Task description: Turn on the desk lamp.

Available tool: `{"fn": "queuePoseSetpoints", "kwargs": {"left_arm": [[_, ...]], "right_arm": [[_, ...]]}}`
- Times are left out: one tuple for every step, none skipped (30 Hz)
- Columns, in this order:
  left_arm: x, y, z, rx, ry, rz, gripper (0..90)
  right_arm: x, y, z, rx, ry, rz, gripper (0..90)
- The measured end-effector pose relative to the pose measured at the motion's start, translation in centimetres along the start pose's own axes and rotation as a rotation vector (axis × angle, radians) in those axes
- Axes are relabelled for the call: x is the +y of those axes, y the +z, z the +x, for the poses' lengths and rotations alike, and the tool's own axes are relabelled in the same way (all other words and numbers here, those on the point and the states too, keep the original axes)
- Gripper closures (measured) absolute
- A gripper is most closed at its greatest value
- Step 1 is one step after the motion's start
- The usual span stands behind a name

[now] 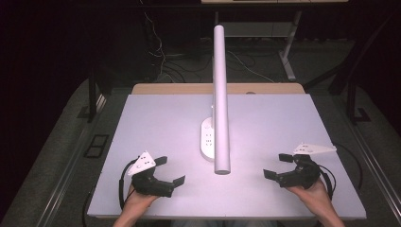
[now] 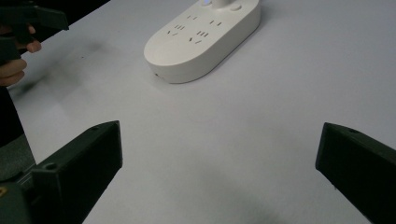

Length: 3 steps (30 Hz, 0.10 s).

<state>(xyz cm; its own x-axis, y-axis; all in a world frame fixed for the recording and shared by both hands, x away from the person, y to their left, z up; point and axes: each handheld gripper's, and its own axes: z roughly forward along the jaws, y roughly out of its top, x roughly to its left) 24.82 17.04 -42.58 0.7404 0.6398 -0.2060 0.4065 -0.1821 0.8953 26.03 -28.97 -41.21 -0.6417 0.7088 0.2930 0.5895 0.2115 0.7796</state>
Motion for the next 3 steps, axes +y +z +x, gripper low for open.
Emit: {"fn": "queuePoseSetpoints", "kwargs": {"left_arm": [[0.01,0.00,0.01,0.000,0.001,0.002,0.0],[0.02,0.02,0.02,0.000,0.001,0.002,0.0],[0.02,0.05,0.02,0.001,-0.002,0.000,0.0]], "right_arm": [[-0.20,-0.12,0.09,-0.001,0.003,0.000,0.2],[-0.41,-0.20,0.14,-0.003,0.003,-0.004,0.2],[-0.56,-0.30,0.23,-0.002,0.008,-0.005,0.2]]}}
